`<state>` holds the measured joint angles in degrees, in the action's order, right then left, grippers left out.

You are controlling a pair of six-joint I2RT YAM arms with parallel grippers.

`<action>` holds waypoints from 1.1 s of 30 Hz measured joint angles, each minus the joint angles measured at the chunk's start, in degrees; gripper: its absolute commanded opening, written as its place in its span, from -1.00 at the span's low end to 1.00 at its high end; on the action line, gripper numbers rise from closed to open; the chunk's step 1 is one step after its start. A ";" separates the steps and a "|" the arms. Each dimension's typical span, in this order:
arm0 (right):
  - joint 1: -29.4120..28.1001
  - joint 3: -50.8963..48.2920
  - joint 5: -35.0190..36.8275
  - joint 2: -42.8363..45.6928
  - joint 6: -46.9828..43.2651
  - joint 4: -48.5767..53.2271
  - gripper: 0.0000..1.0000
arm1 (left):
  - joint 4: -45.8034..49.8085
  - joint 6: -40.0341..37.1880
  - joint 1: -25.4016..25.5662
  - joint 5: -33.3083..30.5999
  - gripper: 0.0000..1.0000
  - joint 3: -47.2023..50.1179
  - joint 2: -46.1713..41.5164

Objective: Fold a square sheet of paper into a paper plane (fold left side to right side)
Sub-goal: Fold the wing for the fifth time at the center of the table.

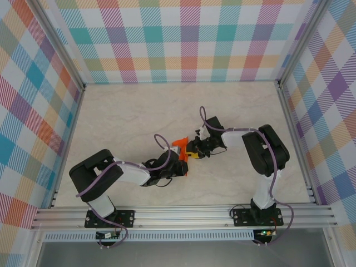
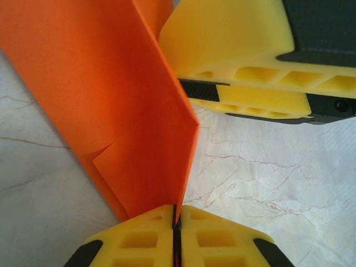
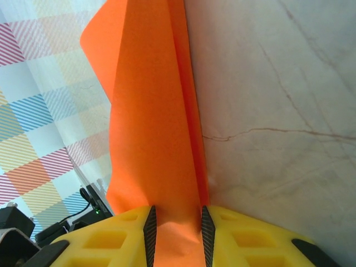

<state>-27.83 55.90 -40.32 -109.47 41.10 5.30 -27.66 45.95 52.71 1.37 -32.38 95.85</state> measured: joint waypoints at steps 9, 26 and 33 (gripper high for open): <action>-0.28 1.70 1.07 -0.61 -1.46 3.39 -0.41 | 1.20 -0.13 0.00 0.50 -0.38 -0.04 -1.53; -0.31 1.70 1.07 -0.63 -1.49 3.37 -0.41 | 7.23 1.49 -7.37 2.38 0.08 3.87 -16.87; -0.31 1.70 1.07 -0.63 -1.46 3.39 -0.41 | 6.88 3.80 -16.94 10.67 -0.07 3.39 -18.23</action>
<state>-28.14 57.60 -39.24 -110.10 39.64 8.69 -20.78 49.76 35.77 12.03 -28.99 77.62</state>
